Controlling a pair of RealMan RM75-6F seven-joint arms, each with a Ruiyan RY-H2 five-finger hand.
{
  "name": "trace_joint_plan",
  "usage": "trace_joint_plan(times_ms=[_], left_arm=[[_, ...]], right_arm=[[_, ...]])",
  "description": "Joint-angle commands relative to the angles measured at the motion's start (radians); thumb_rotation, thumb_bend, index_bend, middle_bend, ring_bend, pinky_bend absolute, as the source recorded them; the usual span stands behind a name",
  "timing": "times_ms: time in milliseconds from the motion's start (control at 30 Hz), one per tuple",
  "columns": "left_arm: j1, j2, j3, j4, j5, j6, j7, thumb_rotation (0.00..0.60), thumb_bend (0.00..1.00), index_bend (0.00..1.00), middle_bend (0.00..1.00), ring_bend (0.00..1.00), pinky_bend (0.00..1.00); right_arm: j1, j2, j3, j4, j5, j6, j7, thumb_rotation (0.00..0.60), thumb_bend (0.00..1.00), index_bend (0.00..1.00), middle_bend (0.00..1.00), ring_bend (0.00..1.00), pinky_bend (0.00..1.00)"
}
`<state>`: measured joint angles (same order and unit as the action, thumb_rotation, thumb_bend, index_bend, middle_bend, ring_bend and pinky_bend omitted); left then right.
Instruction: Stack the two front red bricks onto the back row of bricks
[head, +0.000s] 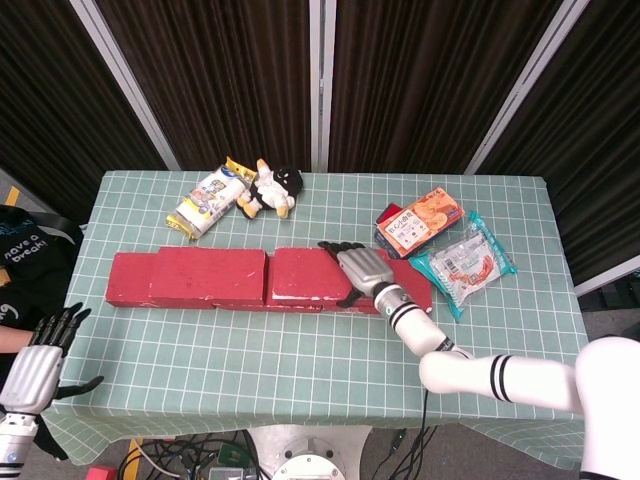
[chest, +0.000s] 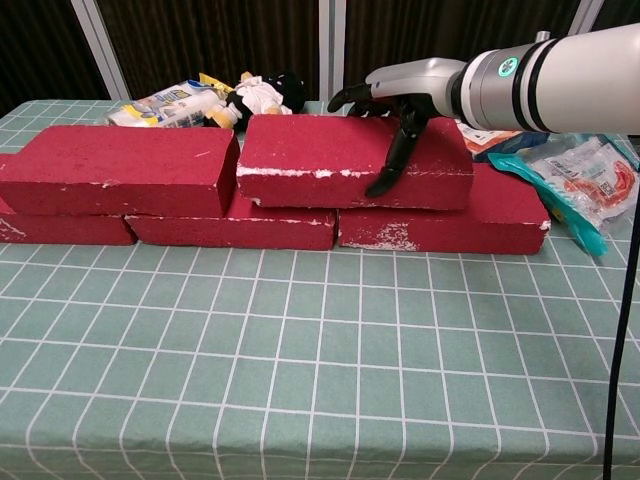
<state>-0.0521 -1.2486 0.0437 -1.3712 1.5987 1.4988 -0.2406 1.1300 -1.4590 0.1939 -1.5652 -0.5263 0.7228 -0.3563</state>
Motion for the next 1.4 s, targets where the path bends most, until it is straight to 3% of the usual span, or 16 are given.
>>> trace_joint_plan(times_ms=[33, 1400], left_arm=[[0.000, 0.000, 0.003, 0.004, 0.004, 0.000, -0.006, 0.600, 0.00, 0.06, 0.00, 0.00, 0.00], [-0.002, -0.006, 0.013, 0.043, -0.002, -0.011, -0.061, 0.600, 0.00, 0.06, 0.00, 0.00, 0.00]], right_arm=[[0.006, -0.005, -0.001, 0.004, 0.006, -0.001, 0.005, 0.600, 0.10, 0.01, 0.21, 0.10, 0.18], [0.059, -0.047, -0.028, 0.020, 0.080, 0.045, -0.030, 0.600, 0.10, 0.01, 0.21, 0.10, 0.18]])
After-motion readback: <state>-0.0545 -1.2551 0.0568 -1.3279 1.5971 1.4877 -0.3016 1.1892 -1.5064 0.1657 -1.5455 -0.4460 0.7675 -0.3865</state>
